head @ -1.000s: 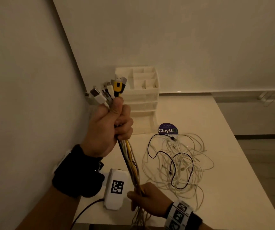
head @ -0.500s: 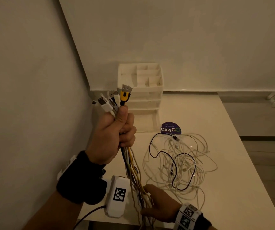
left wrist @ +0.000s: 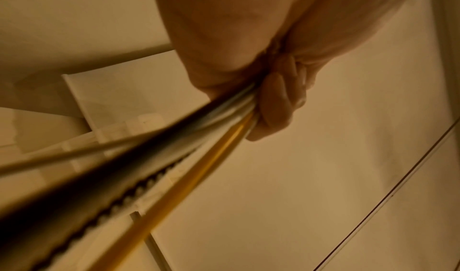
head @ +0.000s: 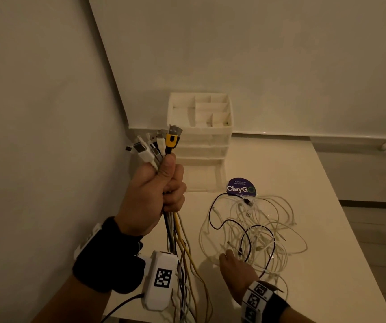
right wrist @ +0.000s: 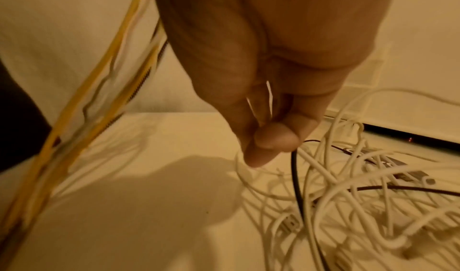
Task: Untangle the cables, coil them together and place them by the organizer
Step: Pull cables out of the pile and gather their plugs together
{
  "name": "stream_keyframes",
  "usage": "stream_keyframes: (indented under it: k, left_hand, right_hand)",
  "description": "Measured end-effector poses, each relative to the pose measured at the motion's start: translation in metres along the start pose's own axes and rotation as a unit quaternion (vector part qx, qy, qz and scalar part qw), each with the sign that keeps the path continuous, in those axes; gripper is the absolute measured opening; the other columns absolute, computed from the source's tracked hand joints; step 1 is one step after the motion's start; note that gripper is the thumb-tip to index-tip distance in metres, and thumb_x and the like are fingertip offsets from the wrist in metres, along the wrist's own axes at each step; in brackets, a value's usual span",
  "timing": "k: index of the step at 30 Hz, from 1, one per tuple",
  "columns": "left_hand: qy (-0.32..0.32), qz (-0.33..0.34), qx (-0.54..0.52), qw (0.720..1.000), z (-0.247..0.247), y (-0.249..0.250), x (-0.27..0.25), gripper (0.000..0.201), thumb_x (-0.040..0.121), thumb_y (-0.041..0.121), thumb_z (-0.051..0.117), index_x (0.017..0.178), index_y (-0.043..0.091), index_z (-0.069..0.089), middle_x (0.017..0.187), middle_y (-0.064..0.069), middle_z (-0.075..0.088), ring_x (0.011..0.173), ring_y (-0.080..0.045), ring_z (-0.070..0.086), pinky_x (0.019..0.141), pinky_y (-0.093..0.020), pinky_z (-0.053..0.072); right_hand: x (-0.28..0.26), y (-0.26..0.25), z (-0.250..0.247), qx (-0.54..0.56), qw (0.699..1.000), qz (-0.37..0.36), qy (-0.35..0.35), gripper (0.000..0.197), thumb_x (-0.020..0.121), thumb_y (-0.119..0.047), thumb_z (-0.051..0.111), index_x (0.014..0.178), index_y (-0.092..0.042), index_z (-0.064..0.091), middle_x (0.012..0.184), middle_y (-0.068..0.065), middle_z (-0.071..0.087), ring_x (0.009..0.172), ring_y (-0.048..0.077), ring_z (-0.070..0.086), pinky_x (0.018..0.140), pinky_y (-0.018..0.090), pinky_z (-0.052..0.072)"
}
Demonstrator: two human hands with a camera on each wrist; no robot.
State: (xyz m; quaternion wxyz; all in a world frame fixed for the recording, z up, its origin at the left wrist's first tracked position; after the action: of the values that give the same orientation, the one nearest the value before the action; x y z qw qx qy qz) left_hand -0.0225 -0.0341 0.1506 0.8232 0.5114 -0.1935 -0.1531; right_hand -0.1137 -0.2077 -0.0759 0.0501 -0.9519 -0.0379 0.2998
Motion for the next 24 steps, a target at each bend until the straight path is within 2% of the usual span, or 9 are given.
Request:
stream_keyframes:
  k: [3, 5, 8, 11, 14, 16, 19, 22, 24]
  left_hand:
    - [0.002, 0.000, 0.005, 1.000, 0.003, -0.001, 0.004, 0.037, 0.095, 0.031, 0.040, 0.068, 0.011, 0.024, 0.054, 0.004, 0.028, 0.039, -0.008, 0.019, 0.040, -0.018, 0.022]
    - [0.001, 0.003, 0.012, 1.000, 0.003, -0.001, 0.006, 0.037, 0.096, 0.030, 0.038, 0.067, 0.012, 0.025, 0.054, 0.004, 0.029, 0.039, -0.008, 0.019, 0.040, -0.018, 0.022]
    - [0.003, 0.006, 0.015, 1.000, 0.002, -0.001, 0.010, 0.038, 0.097, 0.030, 0.037, 0.068, 0.010, 0.024, 0.054, 0.004, 0.029, 0.039, -0.008, 0.020, 0.040, -0.019, 0.022]
    - [0.004, 0.001, 0.018, 1.000, 0.005, -0.002, 0.015, 0.039, 0.097, 0.031, 0.038, 0.066, 0.011, 0.024, 0.054, 0.003, 0.028, 0.038, -0.007, 0.021, 0.040, -0.019, 0.021]
    - [-0.004, 0.002, 0.024, 1.000, 0.012, -0.003, 0.021, 0.039, 0.097, 0.031, 0.037, 0.064, 0.013, 0.025, 0.054, 0.002, 0.028, 0.038, -0.007, 0.021, 0.040, -0.019, 0.019]
    - [-0.008, 0.005, 0.025, 1.000, 0.016, -0.004, 0.025, 0.039, 0.097, 0.030, 0.036, 0.064, 0.013, 0.026, 0.054, 0.002, 0.027, 0.039, -0.007, 0.020, 0.040, -0.019, 0.019]
    - [-0.012, 0.002, 0.023, 1.000, 0.019, -0.006, 0.027, 0.039, 0.097, 0.031, 0.038, 0.064, 0.014, 0.026, 0.055, 0.001, 0.026, 0.038, -0.007, 0.020, 0.040, -0.020, 0.019]
    - [-0.009, -0.015, 0.025, 1.000, 0.019, -0.011, 0.028, 0.039, 0.096, 0.032, 0.040, 0.065, 0.014, 0.025, 0.055, 0.001, 0.025, 0.039, -0.008, 0.020, 0.040, -0.020, 0.018]
    - [0.002, -0.031, 0.019, 0.999, 0.019, -0.018, 0.030, 0.038, 0.095, 0.033, 0.042, 0.066, 0.014, 0.027, 0.055, 0.001, 0.025, 0.039, -0.007, 0.020, 0.041, -0.019, 0.018]
  right_hand:
    - [0.007, 0.002, -0.007, -0.003, 0.999, -0.024, 0.020, 0.030, 0.091, 0.001, 0.047, 0.120, -0.009, 0.049, 0.124, 0.013, 0.049, 0.111, 0.034, 0.056, 0.087, 0.043, 0.047]
    - [0.005, 0.008, -0.026, 0.043, 0.994, -0.040, 0.091, 0.030, 0.095, -0.005, 0.042, 0.121, -0.015, 0.053, 0.117, 0.009, 0.056, 0.105, 0.030, 0.059, 0.084, 0.037, 0.048]
    - [-0.007, 0.023, -0.069, 0.118, 0.967, -0.048, 0.221, 0.030, 0.101, -0.025, 0.042, 0.127, -0.028, 0.058, 0.105, 0.003, 0.064, 0.095, 0.022, 0.062, 0.077, 0.031, 0.047]
    - [-0.021, 0.043, -0.114, 0.191, 0.931, -0.036, 0.310, 0.028, 0.099, -0.030, 0.050, 0.123, -0.028, 0.064, 0.096, 0.002, 0.073, 0.088, 0.018, 0.067, 0.076, 0.028, 0.050]
    - [-0.023, 0.061, -0.144, 0.276, 0.908, -0.020, 0.314, 0.020, 0.097, -0.029, 0.054, 0.108, -0.026, 0.071, 0.067, -0.003, 0.072, 0.060, -0.002, 0.064, 0.062, 0.018, 0.044]
    - [-0.020, 0.070, -0.152, 0.362, 0.891, -0.002, 0.273, 0.023, 0.098, -0.030, 0.052, 0.095, -0.017, 0.071, 0.056, -0.001, 0.069, 0.043, 0.002, 0.056, 0.054, 0.020, 0.042]
    - [-0.024, 0.079, -0.150, 0.523, 0.818, 0.012, 0.237, 0.026, 0.099, -0.025, 0.051, 0.088, -0.009, 0.069, 0.055, 0.008, 0.064, 0.045, 0.018, 0.049, 0.048, 0.031, 0.040]
    - [-0.038, 0.085, -0.150, 0.607, 0.758, 0.003, 0.241, 0.026, 0.099, -0.013, 0.048, 0.086, 0.000, 0.067, 0.062, 0.014, 0.063, 0.065, 0.028, 0.057, 0.063, 0.037, 0.044]
    - [-0.049, 0.086, -0.154, 0.695, 0.684, -0.027, 0.220, 0.026, 0.098, -0.005, 0.043, 0.090, 0.008, 0.064, 0.069, 0.018, 0.063, 0.076, 0.034, 0.061, 0.076, 0.041, 0.046]
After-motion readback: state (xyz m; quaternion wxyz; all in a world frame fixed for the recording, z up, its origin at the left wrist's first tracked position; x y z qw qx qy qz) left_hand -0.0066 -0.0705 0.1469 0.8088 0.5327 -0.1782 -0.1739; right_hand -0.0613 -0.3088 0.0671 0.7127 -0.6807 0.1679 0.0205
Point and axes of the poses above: each hand's wrist, its own x-axis towards the middle knuckle, its own z-axis out of the palm, y = z × x, the point moved 3 cm from there along x, towards the middle knuckle
